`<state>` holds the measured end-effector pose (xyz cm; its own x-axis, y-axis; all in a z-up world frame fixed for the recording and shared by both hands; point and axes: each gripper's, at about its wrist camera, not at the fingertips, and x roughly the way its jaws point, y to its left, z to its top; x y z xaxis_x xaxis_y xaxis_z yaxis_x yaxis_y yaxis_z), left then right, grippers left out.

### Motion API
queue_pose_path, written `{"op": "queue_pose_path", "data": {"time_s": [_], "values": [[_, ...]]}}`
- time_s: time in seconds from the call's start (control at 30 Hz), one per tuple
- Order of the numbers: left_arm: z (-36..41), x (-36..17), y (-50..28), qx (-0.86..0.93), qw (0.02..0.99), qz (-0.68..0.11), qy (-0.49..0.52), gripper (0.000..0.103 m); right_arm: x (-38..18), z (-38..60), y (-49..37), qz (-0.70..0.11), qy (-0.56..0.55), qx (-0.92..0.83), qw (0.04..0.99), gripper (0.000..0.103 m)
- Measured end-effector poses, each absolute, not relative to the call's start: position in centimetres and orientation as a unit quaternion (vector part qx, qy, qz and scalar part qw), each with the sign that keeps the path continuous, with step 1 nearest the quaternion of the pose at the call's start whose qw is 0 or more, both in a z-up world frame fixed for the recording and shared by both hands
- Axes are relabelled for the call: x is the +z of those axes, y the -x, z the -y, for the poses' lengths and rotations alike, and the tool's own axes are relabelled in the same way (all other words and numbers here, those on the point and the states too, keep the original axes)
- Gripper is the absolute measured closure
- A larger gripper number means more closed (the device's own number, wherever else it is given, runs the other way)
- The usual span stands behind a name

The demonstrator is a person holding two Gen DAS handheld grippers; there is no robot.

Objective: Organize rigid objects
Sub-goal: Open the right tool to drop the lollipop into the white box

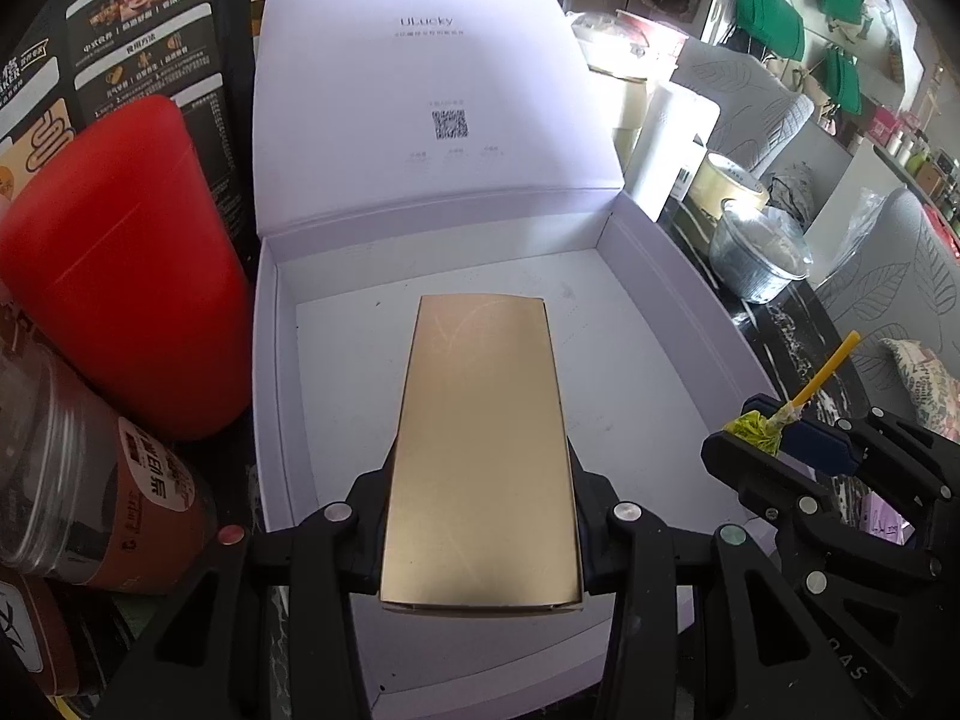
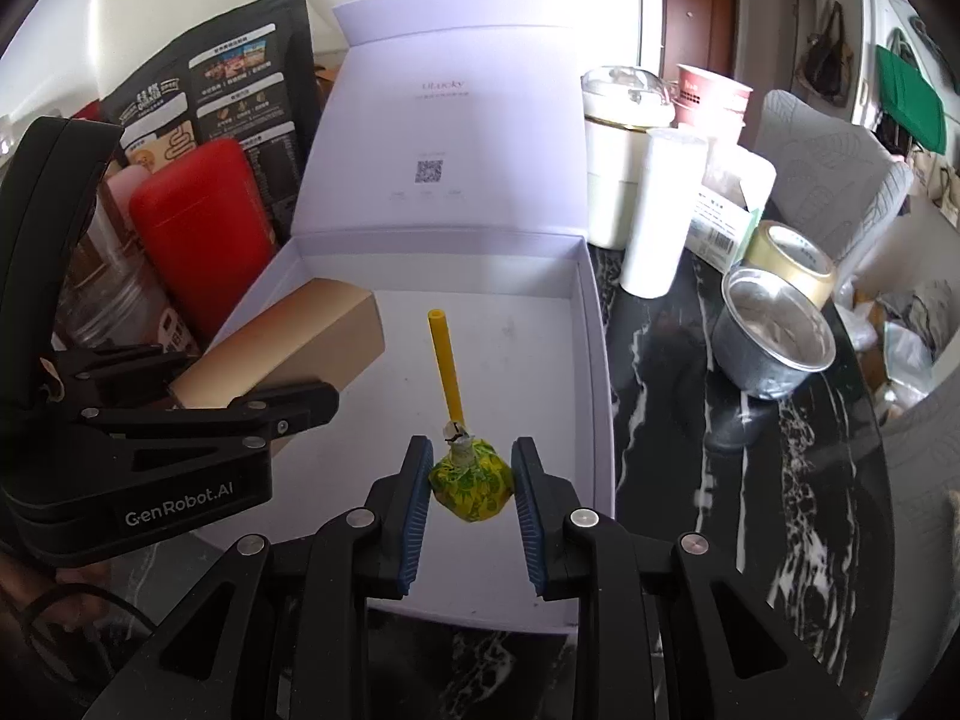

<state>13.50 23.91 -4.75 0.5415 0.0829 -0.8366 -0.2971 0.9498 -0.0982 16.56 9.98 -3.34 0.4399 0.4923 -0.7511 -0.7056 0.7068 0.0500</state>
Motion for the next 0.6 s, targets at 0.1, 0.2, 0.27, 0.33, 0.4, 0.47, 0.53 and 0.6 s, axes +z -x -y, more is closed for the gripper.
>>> {"op": "queue_pose_path", "data": {"time_s": [0.1, 0.2, 0.27, 0.33, 0.4, 0.47, 0.53, 0.6], "values": [[-23.8, -5.3, -13.8, 0.112, 0.866, -0.474, 0.111, 0.060, -3.8, -10.2, -16.8, -0.395, 0.141, 0.354, 0.836, 0.076], [-23.7, -5.6, -14.1, 0.119, 0.864, -0.478, 0.108, 0.060, -4.2, -10.3, -17.0, -0.401, 0.142, 0.351, 0.834, 0.075], [-23.8, -5.7, -14.2, 0.121, 0.861, -0.482, 0.108, 0.060, -4.3, -10.4, -17.0, -0.403, 0.144, 0.347, 0.835, 0.075], [-23.8, -5.9, -14.3, 0.121, 0.859, -0.485, 0.108, 0.060, -4.4, -10.3, -17.0, -0.404, 0.143, 0.346, 0.835, 0.075], [-23.7, -6.0, -14.7, 0.119, 0.856, -0.491, 0.110, 0.060, -4.4, -10.2, -17.1, -0.405, 0.142, 0.345, 0.835, 0.070], [-23.7, -6.1, -14.9, 0.118, 0.854, -0.494, 0.115, 0.060, -4.3, -10.1, -17.1, -0.404, 0.141, 0.342, 0.837, 0.058], [-23.6, -6.0, -14.8, 0.121, 0.853, -0.495, 0.113, 0.060, -4.1, -9.9, -17.1, -0.403, 0.138, 0.338, 0.839, 0.057], [-23.4, -5.9, -14.9, 0.129, 0.852, -0.496, 0.106, 0.056, -3.9, -9.7, -17.1, -0.404, 0.135, 0.336, 0.840, 0.057]]}}
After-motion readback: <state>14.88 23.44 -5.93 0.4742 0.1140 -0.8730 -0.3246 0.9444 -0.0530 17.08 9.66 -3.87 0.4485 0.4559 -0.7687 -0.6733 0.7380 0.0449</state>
